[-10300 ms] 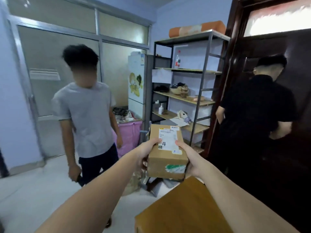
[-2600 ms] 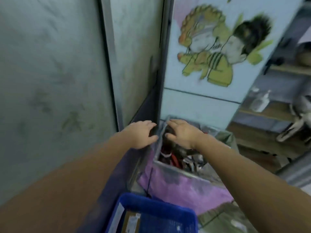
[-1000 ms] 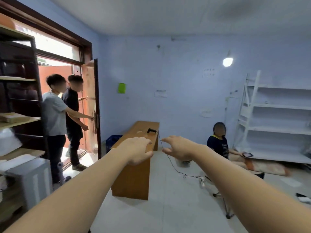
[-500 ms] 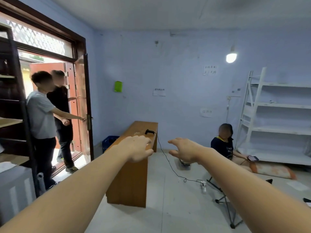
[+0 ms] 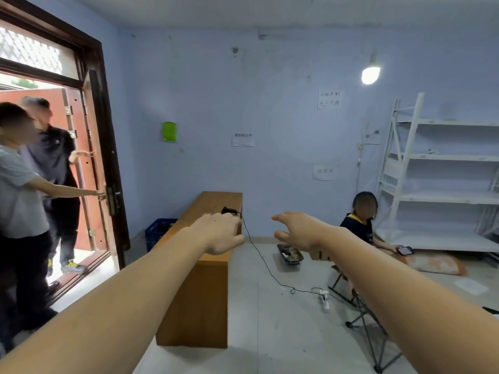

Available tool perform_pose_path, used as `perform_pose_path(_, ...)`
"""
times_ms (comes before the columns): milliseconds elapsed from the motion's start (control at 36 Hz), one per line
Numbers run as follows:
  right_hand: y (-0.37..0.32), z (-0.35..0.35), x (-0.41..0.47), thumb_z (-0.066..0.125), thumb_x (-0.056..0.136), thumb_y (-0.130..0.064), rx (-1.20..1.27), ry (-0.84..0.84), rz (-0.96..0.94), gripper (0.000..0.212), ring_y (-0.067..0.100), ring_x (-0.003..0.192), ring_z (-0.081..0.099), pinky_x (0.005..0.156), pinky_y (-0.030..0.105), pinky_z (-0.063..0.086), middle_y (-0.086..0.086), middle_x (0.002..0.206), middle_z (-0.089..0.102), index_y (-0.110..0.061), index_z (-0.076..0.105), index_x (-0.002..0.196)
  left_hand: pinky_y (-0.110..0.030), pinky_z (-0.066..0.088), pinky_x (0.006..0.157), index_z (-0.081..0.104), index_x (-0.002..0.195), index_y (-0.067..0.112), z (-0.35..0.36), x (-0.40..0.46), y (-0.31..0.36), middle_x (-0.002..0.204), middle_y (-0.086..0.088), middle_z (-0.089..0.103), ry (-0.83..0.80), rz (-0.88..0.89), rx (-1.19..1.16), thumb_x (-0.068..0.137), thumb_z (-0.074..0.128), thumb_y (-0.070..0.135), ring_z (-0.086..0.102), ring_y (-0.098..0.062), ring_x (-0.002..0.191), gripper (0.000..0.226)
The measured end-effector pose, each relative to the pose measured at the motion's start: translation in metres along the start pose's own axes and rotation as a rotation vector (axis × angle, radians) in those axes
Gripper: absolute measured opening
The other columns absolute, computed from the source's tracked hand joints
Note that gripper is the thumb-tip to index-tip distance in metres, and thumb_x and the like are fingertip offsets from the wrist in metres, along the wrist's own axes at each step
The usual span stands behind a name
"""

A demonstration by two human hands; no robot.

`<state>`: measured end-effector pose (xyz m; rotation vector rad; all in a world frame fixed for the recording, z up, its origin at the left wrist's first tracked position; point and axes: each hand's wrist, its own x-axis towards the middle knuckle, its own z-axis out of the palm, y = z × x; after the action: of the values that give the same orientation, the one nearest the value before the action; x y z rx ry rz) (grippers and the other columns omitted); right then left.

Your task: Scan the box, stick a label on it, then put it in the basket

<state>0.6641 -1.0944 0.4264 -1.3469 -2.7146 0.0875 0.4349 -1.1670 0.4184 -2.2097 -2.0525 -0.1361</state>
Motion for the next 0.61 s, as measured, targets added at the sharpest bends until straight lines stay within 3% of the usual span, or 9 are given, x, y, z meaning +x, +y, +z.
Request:
perform_pose_path(222,0.064,0.007,0.092,0.045,0.108,-0.04,-0.018,0.001,-0.007,0.062,0.029,0.152,0.035,0.124,0.046,0.031,0.01,0.168,0.035,-0.016,0.029,0.163,-0.046,0.041,0.109,0.041,0.153,0.022,0.021,0.118,-0.014,0.155,-0.004,0.048,0.035,-0.007,-0.027,0.098,0.042,0.055,0.048,-0.027,0.135,0.064)
perform_pose_path(556,0.152,0.006,0.245,0.043,0.109,-0.04,-0.042,-0.041,-0.023,0.062,0.029,0.153,0.034,0.125,0.047,0.03,0.01,0.169,0.033,-0.017,0.027,0.164,-0.042,0.05,0.097,0.055,0.136,0.025,0.047,0.283,-0.068,0.131,0.002,0.061,0.04,-0.042,-0.045,0.095,0.042,0.056,0.059,-0.021,0.111,0.054)
perform_pose_path(611,0.163,0.008,0.275,0.043,0.109,-0.041,-0.044,-0.041,-0.028,0.062,0.029,0.153,0.034,0.125,0.046,0.03,0.01,0.169,0.033,-0.017,0.027,0.164,-0.038,0.05,0.088,0.056,0.135,0.025,0.052,0.312,-0.078,0.119,0.003,0.062,0.05,-0.036,-0.042,0.096,0.043,0.056,0.058,-0.019,0.1,0.052)
